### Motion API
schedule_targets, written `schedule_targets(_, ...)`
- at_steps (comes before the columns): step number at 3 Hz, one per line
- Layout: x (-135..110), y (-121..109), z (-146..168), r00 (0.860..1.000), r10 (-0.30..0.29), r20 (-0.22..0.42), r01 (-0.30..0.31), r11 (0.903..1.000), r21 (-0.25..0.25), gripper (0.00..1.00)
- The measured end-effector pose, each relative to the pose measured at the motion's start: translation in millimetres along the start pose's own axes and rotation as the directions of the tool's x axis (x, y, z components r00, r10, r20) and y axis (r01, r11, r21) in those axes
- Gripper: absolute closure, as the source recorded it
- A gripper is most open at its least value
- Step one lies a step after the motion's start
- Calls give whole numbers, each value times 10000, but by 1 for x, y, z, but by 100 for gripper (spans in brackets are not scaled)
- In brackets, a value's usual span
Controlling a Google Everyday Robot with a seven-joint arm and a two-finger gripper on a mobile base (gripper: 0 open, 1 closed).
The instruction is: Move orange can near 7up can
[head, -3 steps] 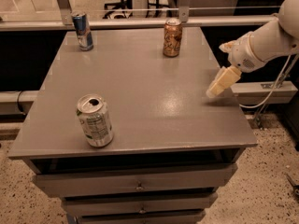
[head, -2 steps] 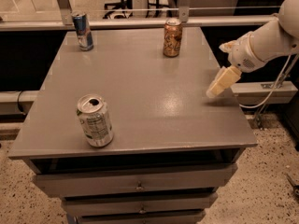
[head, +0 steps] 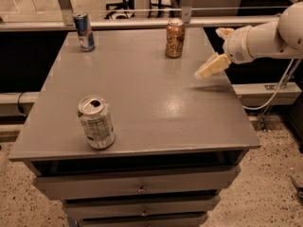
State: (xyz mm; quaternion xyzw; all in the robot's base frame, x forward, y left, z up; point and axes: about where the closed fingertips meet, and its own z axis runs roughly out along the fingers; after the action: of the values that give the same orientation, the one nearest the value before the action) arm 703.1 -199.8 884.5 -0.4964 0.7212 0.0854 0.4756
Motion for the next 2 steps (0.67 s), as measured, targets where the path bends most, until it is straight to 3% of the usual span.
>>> schedule_targets(1, -21, -27, 22, 9916, 42, 1297, -100, 9990, 443, 0)
schedule_targets(2, -35, -41, 55, 9779, 294, 2070, -441, 9968, 665, 0)
